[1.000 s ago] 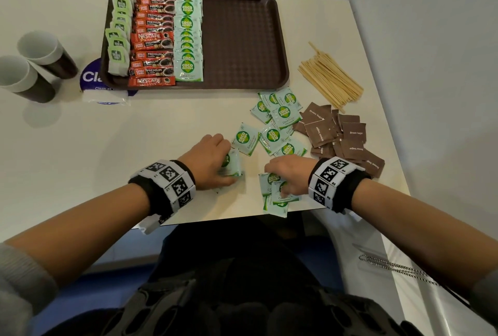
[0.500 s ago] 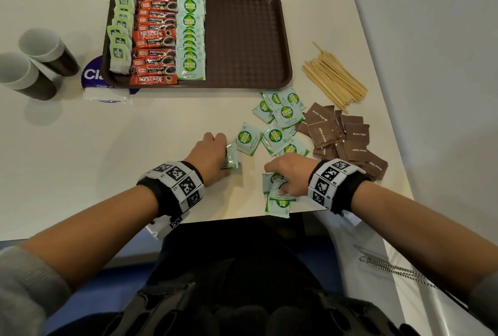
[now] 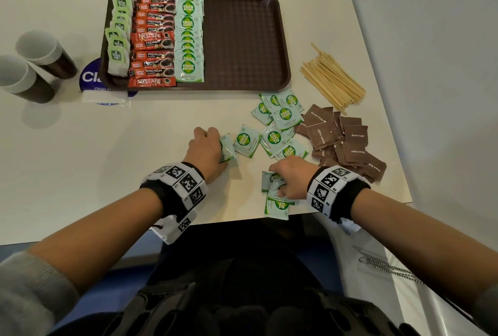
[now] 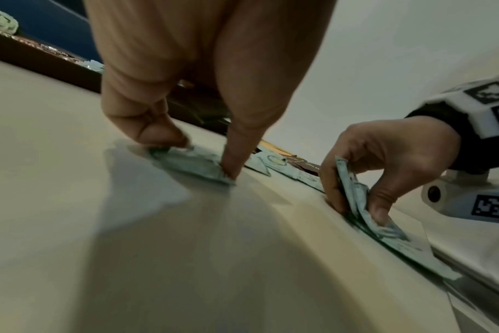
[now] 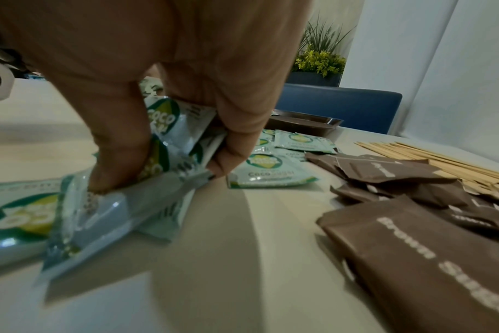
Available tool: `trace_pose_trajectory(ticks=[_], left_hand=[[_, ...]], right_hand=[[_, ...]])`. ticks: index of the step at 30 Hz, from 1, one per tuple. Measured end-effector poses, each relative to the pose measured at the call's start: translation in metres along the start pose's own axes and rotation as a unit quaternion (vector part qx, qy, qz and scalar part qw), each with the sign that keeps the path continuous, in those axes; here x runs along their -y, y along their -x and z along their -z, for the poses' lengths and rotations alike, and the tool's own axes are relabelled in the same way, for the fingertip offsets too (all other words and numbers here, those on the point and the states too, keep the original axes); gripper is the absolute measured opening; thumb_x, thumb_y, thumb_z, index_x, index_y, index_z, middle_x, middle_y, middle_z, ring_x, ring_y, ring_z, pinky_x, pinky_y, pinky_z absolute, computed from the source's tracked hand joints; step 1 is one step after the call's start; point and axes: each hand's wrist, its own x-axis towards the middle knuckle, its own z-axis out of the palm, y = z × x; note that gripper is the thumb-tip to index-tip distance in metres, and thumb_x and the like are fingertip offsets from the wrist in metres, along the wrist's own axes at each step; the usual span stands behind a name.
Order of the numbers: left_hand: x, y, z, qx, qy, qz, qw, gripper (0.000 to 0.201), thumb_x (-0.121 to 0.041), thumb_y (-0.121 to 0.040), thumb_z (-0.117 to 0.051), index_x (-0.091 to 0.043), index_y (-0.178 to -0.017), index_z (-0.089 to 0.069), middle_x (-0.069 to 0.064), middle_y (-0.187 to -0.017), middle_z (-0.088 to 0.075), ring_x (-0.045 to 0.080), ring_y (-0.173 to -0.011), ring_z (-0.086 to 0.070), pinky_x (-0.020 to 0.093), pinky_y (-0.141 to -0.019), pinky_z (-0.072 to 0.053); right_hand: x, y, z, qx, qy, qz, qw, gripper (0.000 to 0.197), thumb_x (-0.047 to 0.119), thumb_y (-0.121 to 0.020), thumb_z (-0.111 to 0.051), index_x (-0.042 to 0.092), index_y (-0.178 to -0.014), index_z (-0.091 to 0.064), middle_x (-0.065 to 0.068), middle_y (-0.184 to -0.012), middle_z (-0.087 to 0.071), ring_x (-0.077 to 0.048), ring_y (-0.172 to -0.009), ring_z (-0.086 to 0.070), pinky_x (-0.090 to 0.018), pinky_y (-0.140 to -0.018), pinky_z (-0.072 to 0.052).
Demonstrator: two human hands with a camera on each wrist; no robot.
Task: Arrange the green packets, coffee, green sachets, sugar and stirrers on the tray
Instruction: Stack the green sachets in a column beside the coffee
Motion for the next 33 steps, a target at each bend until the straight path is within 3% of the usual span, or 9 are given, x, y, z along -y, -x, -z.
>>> trace_pose_trajectory(ticks=[2, 6, 8, 12, 16, 22, 25, 28, 33], left_hand=[[-0.002, -0.001, 0.000, 0.005, -0.008, 0.000, 1.000, 0.049, -0.016, -0.086, -0.066, 0.003, -0.120, -0.037, 0.023, -0.122, -0.040, 0.041, -0.099, -0.051, 0.036, -0.073, -0.037], [-0.002, -0.004, 0.005, 0.025, -0.068, 0.033, 0.997, 0.055, -0.029, -0.086, -0.067, -0.001, -0.122, -0.037, 0.019, -0.122, -0.046, 0.036, -0.113, -0.043, 0.040, -0.085, -0.040], [-0.004, -0.005, 0.006, 0.033, -0.070, 0.033, 0.996, 0.054, -0.026, -0.086, -0.067, -0.002, -0.123, -0.036, 0.018, -0.123, -0.045, 0.036, -0.113, -0.043, 0.040, -0.084, -0.039], [-0.006, -0.007, 0.003, 0.043, -0.036, -0.006, 0.998, 0.044, -0.002, -0.084, -0.061, 0.001, -0.120, -0.036, 0.021, -0.122, -0.039, 0.036, -0.097, -0.052, 0.034, -0.072, -0.036], [-0.005, -0.011, 0.006, 0.029, 0.025, -0.011, 0.999, 0.040, 0.001, -0.082, -0.059, -0.001, -0.115, -0.038, 0.019, -0.123, -0.032, 0.027, -0.081, -0.044, 0.036, -0.076, -0.044], [-0.030, -0.024, 0.009, 0.022, 0.044, -0.060, 0.997, 0.038, -0.007, -0.084, -0.062, -0.005, -0.114, -0.039, 0.016, -0.110, -0.048, 0.034, -0.101, -0.049, 0.034, -0.074, -0.035], [-0.045, -0.034, 0.004, 0.012, 0.036, -0.064, 0.997, 0.053, -0.021, -0.084, -0.069, -0.005, -0.122, -0.036, 0.018, -0.119, -0.050, 0.037, -0.106, -0.049, 0.042, -0.083, -0.041], [-0.052, -0.043, -0.002, 0.024, -0.006, -0.049, 0.998, 0.071, -0.033, -0.079, -0.075, -0.016, -0.132, -0.031, 0.014, -0.125, -0.051, 0.034, -0.113, -0.046, 0.043, -0.088, -0.040], [-0.049, -0.050, -0.004, 0.046, -0.026, -0.019, 0.998, 0.080, -0.043, -0.072, -0.078, -0.009, -0.128, -0.034, 0.015, -0.127, -0.047, 0.034, -0.115, -0.045, 0.043, -0.091, -0.040]], right_hand=[[0.003, -0.001, 0.001, 0.004, 0.010, -0.005, 1.000, 0.019, 0.016, -0.083, -0.061, 0.002, -0.096, -0.060, -0.015, -0.098, -0.064, -0.029, -0.096, -0.059, -0.027, -0.072, -0.042], [0.007, -0.008, 0.003, 0.014, 0.038, 0.003, 0.999, 0.017, 0.015, -0.079, -0.060, 0.000, -0.085, -0.062, -0.017, -0.091, -0.063, -0.031, -0.089, -0.060, -0.031, -0.072, -0.047], [0.009, -0.008, 0.004, 0.015, 0.055, 0.012, 0.998, 0.015, 0.015, -0.079, -0.060, 0.002, -0.086, -0.061, -0.017, -0.093, -0.062, -0.031, -0.091, -0.059, -0.033, -0.075, -0.049], [0.012, -0.006, 0.004, 0.016, 0.079, 0.025, 0.996, 0.014, 0.015, -0.080, -0.060, 0.005, -0.089, -0.059, -0.014, -0.094, -0.061, -0.030, -0.093, -0.058, -0.030, -0.071, -0.047], [0.008, -0.004, -0.001, 0.010, 0.073, 0.035, 0.997, 0.022, 0.017, -0.082, -0.060, 0.010, -0.103, -0.056, -0.011, -0.102, -0.062, -0.030, -0.097, -0.057, -0.033, -0.073, -0.046], [0.009, -0.006, 0.001, 0.027, 0.038, 0.028, 0.999, 0.018, 0.012, -0.081, -0.059, 0.009, -0.099, -0.059, -0.012, -0.099, -0.064, -0.030, -0.095, -0.058, -0.029, -0.072, -0.043], [0.010, -0.008, 0.004, 0.040, 0.046, 0.017, 0.998, 0.008, 0.011, -0.080, -0.058, 0.008, -0.088, -0.057, -0.012, -0.092, -0.062, -0.029, -0.091, -0.059, -0.030, -0.072, -0.047], [0.012, -0.009, 0.006, 0.049, 0.054, 0.023, 0.997, 0.005, 0.011, -0.080, -0.056, 0.011, -0.078, -0.051, -0.012, -0.085, -0.060, -0.030, -0.087, -0.059, -0.031, -0.070, -0.047], [0.003, -0.006, 0.019, 0.006, 0.012, -0.009, 1.000, 0.010, 0.013, -0.080, -0.058, 0.010, -0.089, -0.062, -0.011, -0.088, -0.064, -0.027, -0.084, -0.060, -0.027, -0.067, -0.043]])
